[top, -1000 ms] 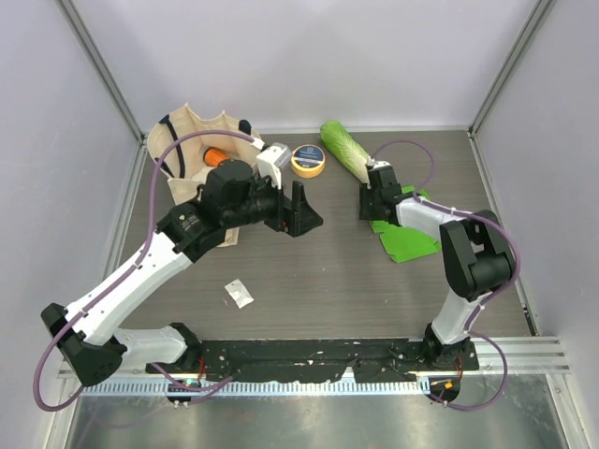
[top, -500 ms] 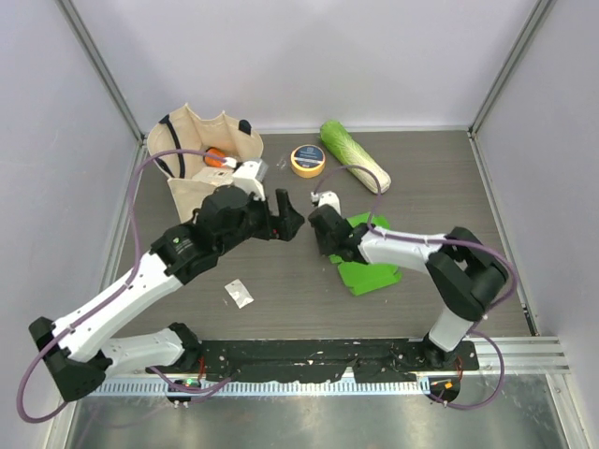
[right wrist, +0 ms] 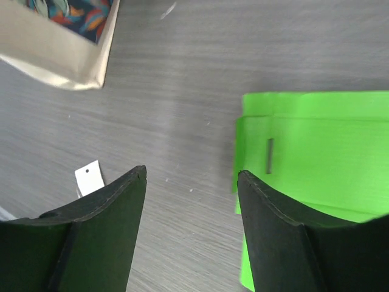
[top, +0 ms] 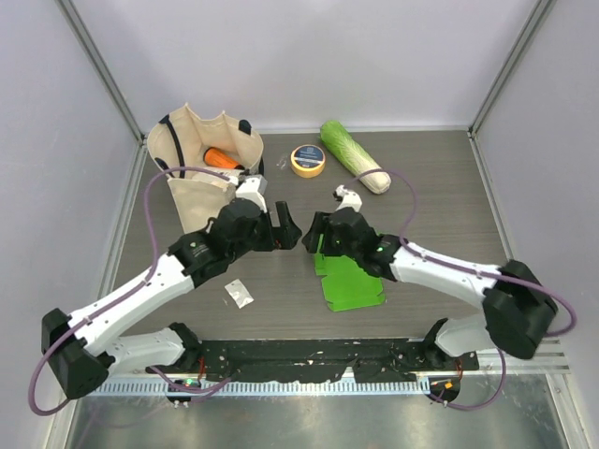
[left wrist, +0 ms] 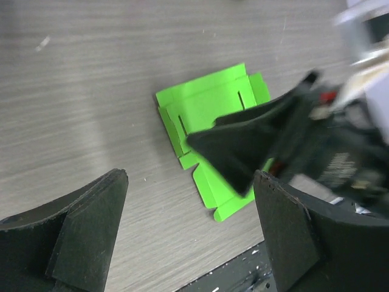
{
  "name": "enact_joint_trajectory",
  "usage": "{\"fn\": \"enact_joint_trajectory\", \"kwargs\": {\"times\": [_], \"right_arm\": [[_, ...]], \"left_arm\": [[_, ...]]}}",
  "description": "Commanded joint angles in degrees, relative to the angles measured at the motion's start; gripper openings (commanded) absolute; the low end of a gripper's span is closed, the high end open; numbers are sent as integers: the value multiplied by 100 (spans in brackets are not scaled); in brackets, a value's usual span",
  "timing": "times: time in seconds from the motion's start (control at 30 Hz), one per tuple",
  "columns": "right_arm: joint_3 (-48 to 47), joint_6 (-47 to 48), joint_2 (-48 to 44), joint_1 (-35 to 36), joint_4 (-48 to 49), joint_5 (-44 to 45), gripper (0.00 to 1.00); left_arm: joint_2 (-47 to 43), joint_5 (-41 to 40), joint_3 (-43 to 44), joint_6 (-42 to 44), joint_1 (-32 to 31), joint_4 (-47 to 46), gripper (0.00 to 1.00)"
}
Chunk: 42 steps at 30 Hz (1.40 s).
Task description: Fold the paper box
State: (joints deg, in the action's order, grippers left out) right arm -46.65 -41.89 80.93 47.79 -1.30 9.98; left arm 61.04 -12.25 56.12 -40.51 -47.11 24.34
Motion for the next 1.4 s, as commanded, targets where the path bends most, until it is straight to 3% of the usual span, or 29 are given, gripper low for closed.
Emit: {"fn": "enact_joint_trajectory", "kwargs": {"times": [0.0,0.07,0.2,0.3,0.4,0.57,0.7,0.83,0.9,0.93,1.07,1.2,1.37], "right_arm": [[-186,611,-1216,-471,-1142,1154,67],[-64,629,-1630,-1232,-1712,1130,66],[367,594,-2799,-2080,-2146,1076,62],[525,603,-3564,-2160,-2427,1208,61],[605,647,-4031,-2160,-2559,1226,61],[614,770,-4190,-2160,-2753,1261,61],[675,761,-4059,-2160,-2718,1068,61],[833,831,-3857,-2151,-2394,534,61],[816,1102,-3542,-2160,-2322,269,60],[790,1217,-3427,-2160,-2305,-28,60],[465,1841,-2733,-2160,-2392,-540,58],[-70,2359,-2257,-2160,-2402,-918,57],[-607,3283,-1592,-2221,-1997,-2744,60]], "left_arm": [[608,329,-23,-369,0,-351,86],[1048,-99,223,-614,-43,-97,81],[2401,-812,1327,-1159,-403,1078,70],[3457,-727,1892,-1493,-439,1485,62],[4047,-516,2017,-1670,-448,1197,55],[4837,-287,2376,-1820,-474,1047,54],[5146,-392,2527,-1855,-562,1152,45],[5120,-725,2404,-1785,-606,1100,33],[5042,-875,2342,-1513,-597,1064,15],[5015,-893,2360,-1356,-597,1090,0],[4515,-1034,2317,-363,-597,1249,0],[3610,-290,1754,1128,-589,906,0],[2512,731,1411,2187,-519,1300,0]]}}
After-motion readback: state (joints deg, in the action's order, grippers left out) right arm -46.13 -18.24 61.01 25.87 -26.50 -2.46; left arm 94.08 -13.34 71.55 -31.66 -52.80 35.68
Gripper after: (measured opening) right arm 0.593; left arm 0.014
